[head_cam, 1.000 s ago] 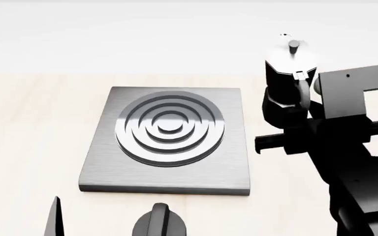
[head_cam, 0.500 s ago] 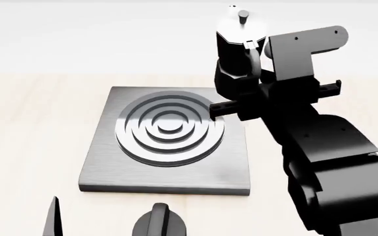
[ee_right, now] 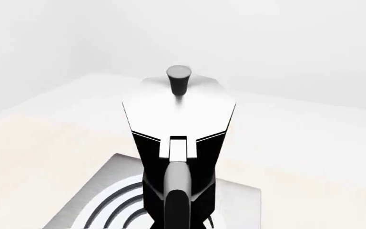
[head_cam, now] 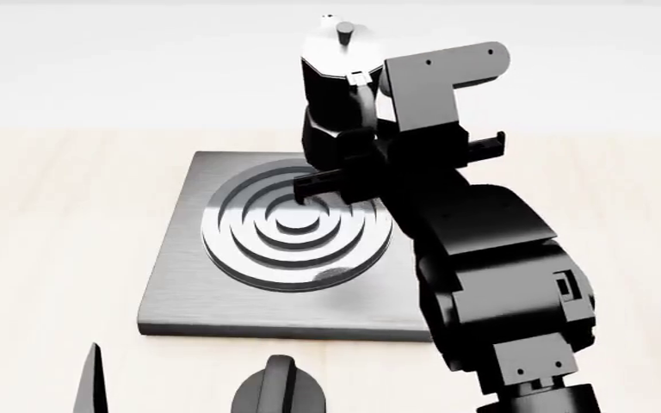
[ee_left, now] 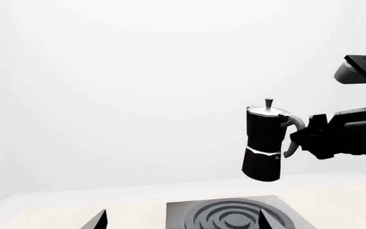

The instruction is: Put both moka pots on the stove.

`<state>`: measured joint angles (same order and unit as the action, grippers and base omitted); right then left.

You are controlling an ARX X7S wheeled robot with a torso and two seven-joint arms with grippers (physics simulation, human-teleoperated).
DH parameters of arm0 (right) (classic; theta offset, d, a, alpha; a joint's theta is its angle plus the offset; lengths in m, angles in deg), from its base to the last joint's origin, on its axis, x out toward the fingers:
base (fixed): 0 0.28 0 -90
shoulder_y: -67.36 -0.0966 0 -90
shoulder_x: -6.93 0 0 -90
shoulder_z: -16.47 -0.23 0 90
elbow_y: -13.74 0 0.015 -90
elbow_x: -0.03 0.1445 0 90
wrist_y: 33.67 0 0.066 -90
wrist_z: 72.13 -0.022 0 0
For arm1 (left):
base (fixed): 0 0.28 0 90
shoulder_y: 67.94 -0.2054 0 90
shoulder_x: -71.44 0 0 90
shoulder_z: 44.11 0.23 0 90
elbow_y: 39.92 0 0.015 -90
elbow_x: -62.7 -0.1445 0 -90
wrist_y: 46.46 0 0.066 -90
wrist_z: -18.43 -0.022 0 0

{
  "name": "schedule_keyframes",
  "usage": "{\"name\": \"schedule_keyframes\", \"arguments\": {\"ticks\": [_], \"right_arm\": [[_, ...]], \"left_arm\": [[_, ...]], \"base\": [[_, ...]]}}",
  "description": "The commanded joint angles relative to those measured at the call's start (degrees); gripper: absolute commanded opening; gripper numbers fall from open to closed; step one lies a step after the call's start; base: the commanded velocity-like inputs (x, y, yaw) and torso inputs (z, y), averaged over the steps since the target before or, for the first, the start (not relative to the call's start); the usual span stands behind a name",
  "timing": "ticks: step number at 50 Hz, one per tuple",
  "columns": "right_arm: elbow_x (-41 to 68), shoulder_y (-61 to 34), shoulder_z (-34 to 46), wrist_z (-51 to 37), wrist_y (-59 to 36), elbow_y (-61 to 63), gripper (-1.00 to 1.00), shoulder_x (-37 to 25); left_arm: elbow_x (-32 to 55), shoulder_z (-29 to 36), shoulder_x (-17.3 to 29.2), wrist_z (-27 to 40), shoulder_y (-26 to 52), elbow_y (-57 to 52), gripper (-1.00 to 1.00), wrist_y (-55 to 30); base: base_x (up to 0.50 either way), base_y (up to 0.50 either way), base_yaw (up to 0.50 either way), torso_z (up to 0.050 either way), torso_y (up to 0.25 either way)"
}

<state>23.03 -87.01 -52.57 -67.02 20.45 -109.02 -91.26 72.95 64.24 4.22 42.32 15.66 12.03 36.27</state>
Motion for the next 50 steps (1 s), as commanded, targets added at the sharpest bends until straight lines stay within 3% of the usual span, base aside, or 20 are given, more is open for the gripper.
{"name": "schedule_keyframes", "arguments": {"ticks": [1,16,28,50], "right_arm": [[-0.2,-1.4,0.3,0.2,2.6,-1.1,-1.0,3.1],[0.4,-1.1,2.0,-0.1,5.5,-2.7,-1.0,5.6],[2.5,-3.8,4.6,0.3,11.3,-13.1,-1.0,7.9],[7.7,-3.4,10.8,-1.6,13.1,-13.2,-1.0,7.1]], "left_arm": [[0.1,0.1,0.2,0.1,-0.2,0.0,1.0,0.3],[0.3,0.0,0.6,0.2,-0.3,0.0,1.0,0.7],[0.4,0.0,0.9,0.4,-0.3,-0.1,1.0,0.9],[0.3,0.3,1.2,0.6,0.1,0.3,1.0,0.6]], "base": [[0.0,0.0,0.0,0.0,0.0],[0.0,0.0,0.0,0.0,0.001],[0.0,0.0,0.0,0.001,0.002],[0.0,0.0,0.0,0.0,-0.053]]}}
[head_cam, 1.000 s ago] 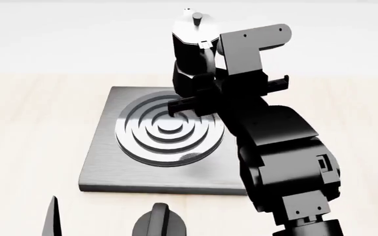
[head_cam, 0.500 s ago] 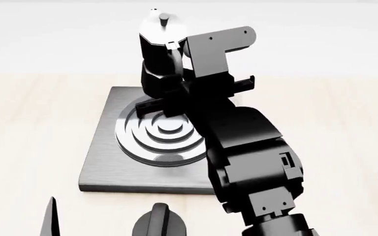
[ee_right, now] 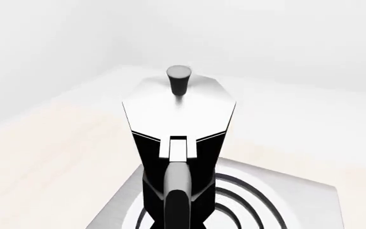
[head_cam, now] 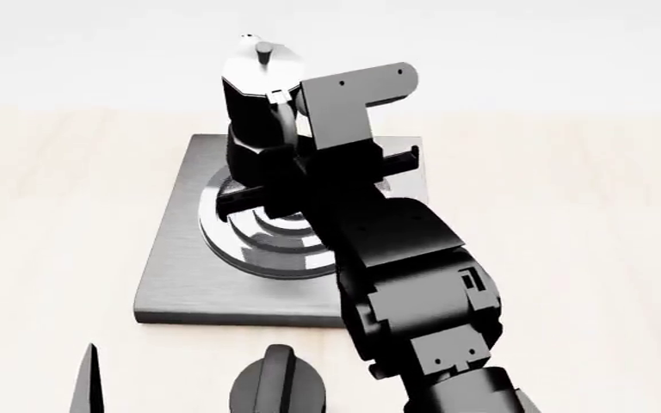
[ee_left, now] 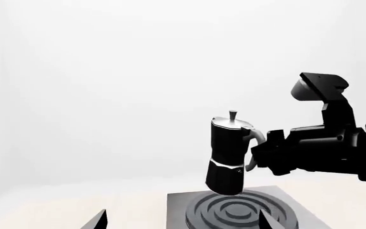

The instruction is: Put both moka pots on the stove.

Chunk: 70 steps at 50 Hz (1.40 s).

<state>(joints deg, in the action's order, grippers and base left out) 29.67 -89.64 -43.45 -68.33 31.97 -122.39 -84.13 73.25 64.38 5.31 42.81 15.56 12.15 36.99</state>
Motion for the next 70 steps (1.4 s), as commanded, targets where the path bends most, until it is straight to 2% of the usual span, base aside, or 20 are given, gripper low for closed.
{"name": "schedule_keyframes", "arguments": {"ticks": [1,36,37,44,51,59,68,70], "right_arm": [[1.3,-0.8,1.8,-0.3,1.6,0.1,-1.0,-0.1],[4.8,0.1,6.7,-1.2,4.1,-2.3,-1.0,-0.3],[4.9,0.1,6.7,-1.5,4.0,-1.9,1.0,-0.5],[5.5,2.2,7.5,-5.4,0.4,8.7,1.0,-3.9],[11.3,9.4,5.4,-13.3,-8.3,36.2,1.0,-13.4],[17.7,14.7,1.4,-19.3,-12.8,56.3,1.0,-21.3],[22.3,18.4,-1.9,-20.3,-14.1,65.5,1.0,-27.5],[26.3,19.6,-4.6,-20.1,-14.1,67.2,1.0,-28.8]], "left_arm": [[0.0,0.1,0.1,0.1,0.2,0.2,1.0,-0.1],[-0.1,0.5,0.4,0.6,-0.2,0.5,1.0,1.7],[-0.2,0.5,0.4,0.6,-0.2,0.5,1.0,1.7],[-0.2,0.6,0.5,0.7,-0.2,0.5,1.0,1.8],[-0.4,0.9,0.5,0.8,-0.1,0.4,1.0,1.7],[-0.6,1.3,0.5,0.8,-0.1,0.2,1.0,1.6],[-0.7,1.5,0.6,1.0,0.0,0.3,1.0,1.6],[-0.7,1.6,0.5,1.0,0.0,0.4,1.0,1.6]], "base": [[0.0,0.0,0.0,0.0,-0.113],[0.0,0.0,0.0,0.0,-0.095],[0.0,0.0,0.0,0.0,0.0],[0.0,0.0,0.0,0.0,0.0],[0.0,0.0,0.0,0.0,0.0],[0.0,0.0,0.0,0.0,0.0],[0.0,0.0,0.0,0.0,0.0],[0.0,0.0,0.0,0.0,0.0]]}}
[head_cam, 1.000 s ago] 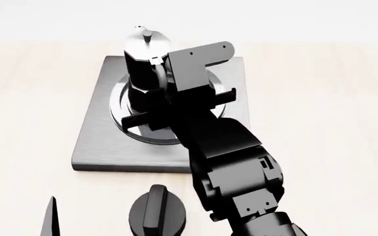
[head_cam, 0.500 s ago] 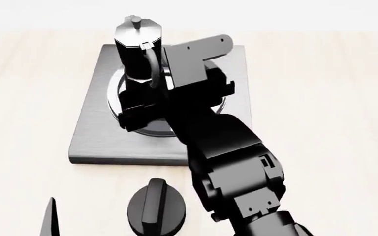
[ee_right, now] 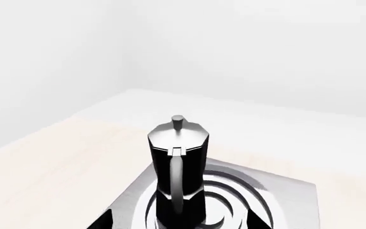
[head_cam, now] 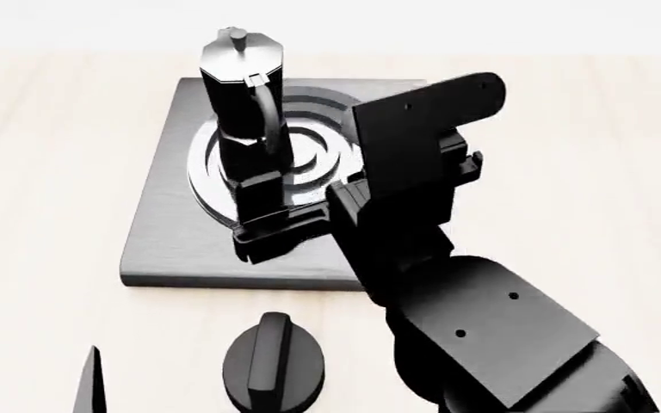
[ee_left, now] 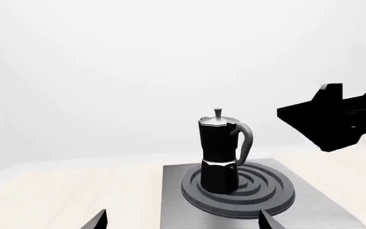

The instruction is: Put both moka pots on the stove.

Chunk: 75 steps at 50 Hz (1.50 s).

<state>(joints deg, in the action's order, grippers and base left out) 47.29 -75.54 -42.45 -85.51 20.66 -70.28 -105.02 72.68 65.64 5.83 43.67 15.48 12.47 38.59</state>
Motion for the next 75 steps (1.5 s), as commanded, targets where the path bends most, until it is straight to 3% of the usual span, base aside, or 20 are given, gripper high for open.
{"name": "schedule_keyframes", "arguments": {"ticks": [1,10,11,16,26,32,60,75], "right_arm": [[9.3,5.6,-5.8,-2.7,-3.1,15.6,1.0,-8.5],[11.4,9.6,-10.4,-0.6,0.3,21.8,1.0,-14.0],[5.9,10.3,-9.4,-1.0,2.0,23.4,1.0,-15.4],[-1.7,13.6,-10.1,-2.3,5.7,25.9,1.0,-19.5],[-3.6,18.6,-17.1,-2.5,11.9,22.7,1.0,-24.1],[2.6,21.0,-21.3,-3.0,9.4,21.3,1.0,-27.8],[6.2,38.2,-37.0,-2.5,12.2,14.3,1.0,-39.5],[6.1,34.5,-35.2,1.1,8.8,5.2,1.0,-42.2]], "left_arm": [[-0.2,0.4,0.0,0.1,0.1,0.1,1.0,0.0],[-0.3,0.6,-0.1,0.4,0.3,-0.1,1.0,-0.4],[-0.3,0.7,-0.1,0.4,0.3,-0.3,1.0,-0.5],[-0.3,0.8,0.0,0.5,0.2,-0.5,1.0,-0.3],[-0.4,0.9,0.1,0.7,0.2,-0.8,1.0,-0.5],[-0.3,1.0,0.2,0.7,0.2,-0.7,1.0,-0.3],[-0.4,1.6,0.3,1.0,0.4,-0.4,1.0,-0.1],[-0.2,1.7,0.5,1.2,0.4,-0.6,1.0,-0.1]], "base": [[0.0,0.0,0.0,0.0,0.0],[0.0,0.0,0.0,0.0,0.0],[0.0,0.0,0.0,0.0,0.0],[0.0,0.0,0.0,0.0,0.0],[0.0,0.0,0.0,0.0,0.0],[0.0,0.0,0.0,0.0,0.0],[0.0,0.0,0.0,0.0,0.0],[0.0,0.0,0.0,0.0,0.0]]}}
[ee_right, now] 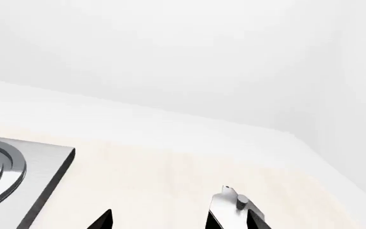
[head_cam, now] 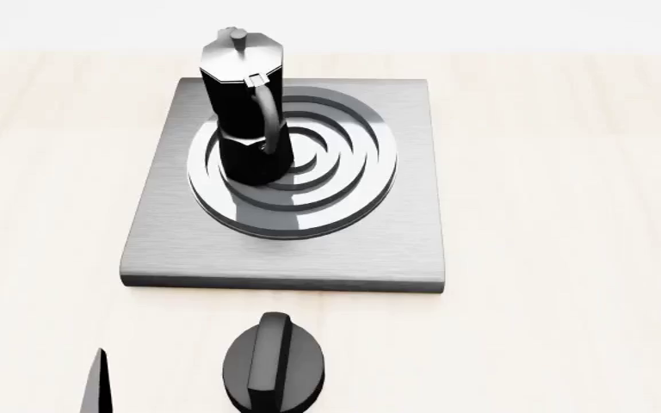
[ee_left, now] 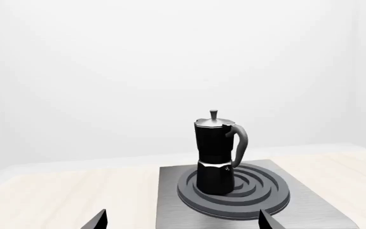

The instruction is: Put both moka pots on the stove.

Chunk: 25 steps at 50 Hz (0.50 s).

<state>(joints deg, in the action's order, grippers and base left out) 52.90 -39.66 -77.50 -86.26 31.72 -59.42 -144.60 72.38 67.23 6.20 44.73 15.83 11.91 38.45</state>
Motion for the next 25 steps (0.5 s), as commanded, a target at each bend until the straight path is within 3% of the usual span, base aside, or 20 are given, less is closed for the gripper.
{"name": "schedule_keyframes", "arguments": {"ticks": [1,10,25], "right_arm": [[0.6,-1.6,-0.1,1.9,-2.5,-5.9,1.0,-2.8],[0.3,-7.5,3.7,4.2,-7.1,-10.8,1.0,-4.6],[-5.8,-20.1,14.1,11.4,-12.9,-21.8,1.0,-2.6]], "left_arm": [[0.1,0.1,0.1,0.1,0.0,0.0,1.0,0.1],[-0.1,0.4,0.2,0.1,0.1,0.2,1.0,0.2],[-0.1,0.7,0.1,0.1,0.4,1.2,1.0,0.8]], "base": [[0.0,0.0,0.0,0.0,0.0],[0.0,0.0,0.0,0.0,0.0],[0.0,0.0,0.0,0.0,0.0]]}}
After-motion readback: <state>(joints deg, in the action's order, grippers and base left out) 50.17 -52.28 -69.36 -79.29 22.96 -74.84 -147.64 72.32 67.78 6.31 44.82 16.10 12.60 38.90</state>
